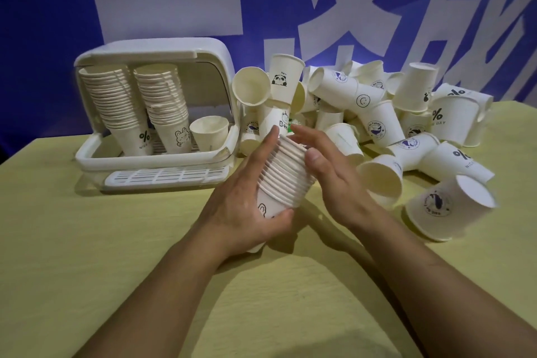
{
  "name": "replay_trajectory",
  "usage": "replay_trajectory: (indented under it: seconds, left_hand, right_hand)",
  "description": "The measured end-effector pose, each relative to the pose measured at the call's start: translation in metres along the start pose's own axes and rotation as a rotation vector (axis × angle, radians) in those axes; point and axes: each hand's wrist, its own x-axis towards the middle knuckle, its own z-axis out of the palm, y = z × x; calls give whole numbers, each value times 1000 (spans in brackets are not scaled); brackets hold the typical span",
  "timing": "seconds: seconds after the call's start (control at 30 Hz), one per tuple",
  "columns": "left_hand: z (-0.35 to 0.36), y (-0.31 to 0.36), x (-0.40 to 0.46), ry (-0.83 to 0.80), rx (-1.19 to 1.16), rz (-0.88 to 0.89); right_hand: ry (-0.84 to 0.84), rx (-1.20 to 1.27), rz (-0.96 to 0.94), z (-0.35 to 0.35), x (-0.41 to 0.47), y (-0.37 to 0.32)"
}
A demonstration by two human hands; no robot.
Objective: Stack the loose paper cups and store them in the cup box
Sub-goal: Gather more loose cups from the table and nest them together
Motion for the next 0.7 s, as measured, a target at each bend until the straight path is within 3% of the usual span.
replay_trajectory:
  seconds: [0.13,0.23,0.43,0.5,0.57,0.63,0.7]
  left_hand:
    - [6,5,-1,44,-36,31]
    - [15,10,-2,73,-134,45]
    - [27,20,-5,130,-266,69]
    - [28,22,-7,128,-286,64]
    - [27,23,-8,122,-306,61]
    - [25,23,-8,109,-338,50]
    - [23,22,-9,86,-387,32]
  right_hand:
    - [-12,-94,37,-11,-4,-20]
    - [111,-255,-3,-31,-11,-41]
    - [264,-788,-8,-84,-49,-44]
    - [261,-1039,73,-99,-62,-39]
    - [166,-1203,287,-110,-71,-33]
    - [76,-1174,433,-117,-80,-24]
    - [96,-1075,421,-122,-87,-20]
